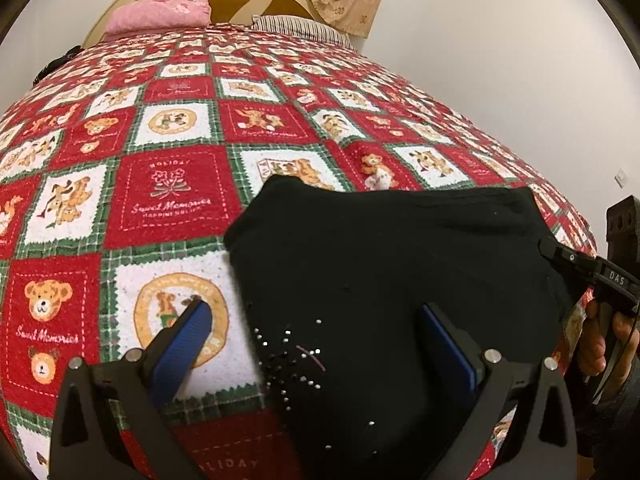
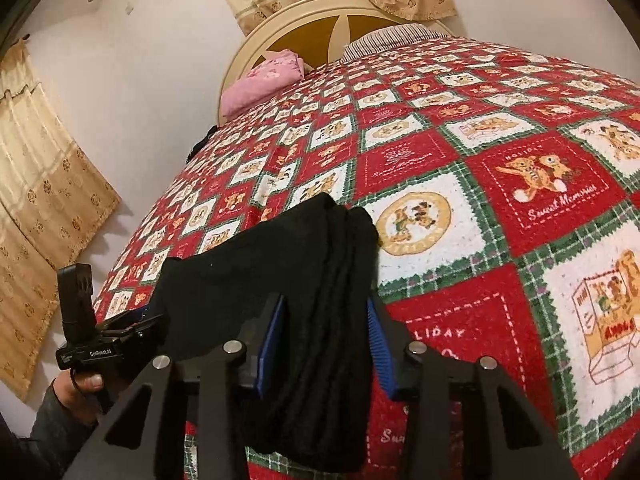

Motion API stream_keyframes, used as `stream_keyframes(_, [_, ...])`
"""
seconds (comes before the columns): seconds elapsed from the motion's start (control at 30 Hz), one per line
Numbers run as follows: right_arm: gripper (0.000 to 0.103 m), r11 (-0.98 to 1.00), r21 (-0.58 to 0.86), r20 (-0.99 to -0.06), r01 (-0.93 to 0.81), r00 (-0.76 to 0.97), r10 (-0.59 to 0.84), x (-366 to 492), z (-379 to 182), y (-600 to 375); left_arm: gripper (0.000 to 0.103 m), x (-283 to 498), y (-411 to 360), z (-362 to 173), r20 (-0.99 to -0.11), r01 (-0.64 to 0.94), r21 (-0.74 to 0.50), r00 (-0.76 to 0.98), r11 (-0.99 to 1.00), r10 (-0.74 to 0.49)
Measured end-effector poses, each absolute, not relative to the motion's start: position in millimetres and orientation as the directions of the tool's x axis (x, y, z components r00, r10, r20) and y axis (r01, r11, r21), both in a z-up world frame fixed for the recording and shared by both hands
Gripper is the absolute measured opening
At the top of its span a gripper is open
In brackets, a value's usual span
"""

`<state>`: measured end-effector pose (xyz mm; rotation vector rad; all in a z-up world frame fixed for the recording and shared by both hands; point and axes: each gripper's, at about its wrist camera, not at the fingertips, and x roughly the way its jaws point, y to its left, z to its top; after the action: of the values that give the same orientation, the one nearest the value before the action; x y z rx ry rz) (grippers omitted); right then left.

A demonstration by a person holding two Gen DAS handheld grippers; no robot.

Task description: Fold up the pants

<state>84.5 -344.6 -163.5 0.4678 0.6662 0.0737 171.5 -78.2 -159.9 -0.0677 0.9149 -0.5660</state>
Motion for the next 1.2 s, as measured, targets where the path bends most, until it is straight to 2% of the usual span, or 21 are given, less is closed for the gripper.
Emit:
stream_keyframes(0.13, [0.041, 0.873, 0.48, -0.569, 0.086, 0.788, 0.235, 86.3, -168.7, -350.7, 0.103, 172.7, -77.4, -159.9, -0.73, 0.439, -0.297, 0.468, 0.848, -0.498])
stream_keyframes(0.3, [0.041, 0.879, 0.468, -0.576, 0.092, 0.786, 0.224, 89.2, -171.4, -348.7, 0.103, 170.2, -84.9, -158.2, -0.748, 0.45, -0.246, 0.476, 0.858, -0.463])
stream_keyframes(0.37, [0.041, 0.879, 0.467, -0.576, 0.095, 0.787, 0.221, 88.7, -170.4, -348.4, 0.097, 166.8, -82.1, -156.0, -0.731, 0.462, -0.258, 0.482, 0.849, -0.484])
stream_keyframes(0.43, [0.041, 0.884, 0.457, -0.576, 0.097, 0.789, 0.211, 87.2, -167.3, -345.6, 0.08, 162.5, -80.0, -154.0, -0.71, 0.483, -0.283, 0.475, 0.829, -0.519])
stream_keyframes(0.67, [0.041, 0.895, 0.435, -0.586, 0.103, 0.787, 0.194, 87.3, -164.4, -342.6, 0.074, 163.9, -75.6, -154.2, -0.696, 0.479, -0.327, 0.46, 0.814, -0.551])
stream_keyframes(0.8, [0.037, 0.899, 0.428, -0.584, 0.099, 0.789, 0.191, 85.6, -162.0, -340.0, 0.059, 163.1, -70.0, -153.6, -0.68, 0.469, -0.357, 0.463, 0.808, -0.569])
stream_keyframes(0.93, [0.03, 0.905, 0.417, -0.583, 0.081, 0.788, 0.198, 83.9, -156.5, -334.8, 0.034, 156.7, -72.2, -150.3, -0.656, 0.488, -0.369, 0.466, 0.791, -0.594])
stream_keyframes(1.13, [0.028, 0.925, 0.376, -0.573, 0.052, 0.798, 0.188, 79.0, -140.6, -324.2, 0.019, 153.1, -67.1, -144.1, -0.63, 0.49, -0.386, 0.479, 0.782, -0.611])
stream_keyframes(1.2, [0.028, 0.935, 0.353, -0.567, 0.039, 0.803, 0.181, 78.2, -133.1, -318.8, 0.017, 151.7, -63.7, -140.1, -0.622, 0.49, -0.393, 0.481, 0.778, -0.618])
